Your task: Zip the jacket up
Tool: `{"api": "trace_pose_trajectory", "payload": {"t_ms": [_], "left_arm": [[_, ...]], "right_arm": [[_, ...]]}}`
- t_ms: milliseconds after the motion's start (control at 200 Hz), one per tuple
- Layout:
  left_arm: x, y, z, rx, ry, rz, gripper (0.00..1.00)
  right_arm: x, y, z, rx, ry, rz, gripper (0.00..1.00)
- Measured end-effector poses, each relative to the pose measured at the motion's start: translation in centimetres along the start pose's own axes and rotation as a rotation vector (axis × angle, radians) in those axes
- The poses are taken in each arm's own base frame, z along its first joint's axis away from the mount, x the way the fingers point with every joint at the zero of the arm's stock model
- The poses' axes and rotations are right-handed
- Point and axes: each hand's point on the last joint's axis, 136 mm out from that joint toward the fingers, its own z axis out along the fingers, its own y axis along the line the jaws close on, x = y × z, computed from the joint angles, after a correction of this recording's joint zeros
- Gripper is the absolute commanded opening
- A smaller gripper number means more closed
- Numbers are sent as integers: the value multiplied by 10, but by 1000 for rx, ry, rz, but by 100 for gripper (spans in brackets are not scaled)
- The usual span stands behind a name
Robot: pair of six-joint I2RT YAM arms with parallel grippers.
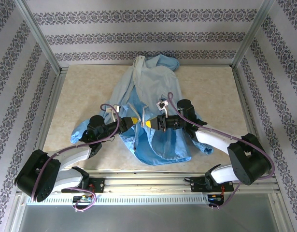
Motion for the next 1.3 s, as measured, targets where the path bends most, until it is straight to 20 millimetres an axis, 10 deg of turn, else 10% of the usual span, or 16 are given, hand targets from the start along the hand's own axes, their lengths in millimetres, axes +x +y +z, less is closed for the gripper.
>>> {"api": "trace_pose_trajectory", "payload": {"t_ms": [1299], "left_arm": [[13,9,0,7,49,-51,0]], "right_arm": [[5,-6,1,9,17,7,0]]}}
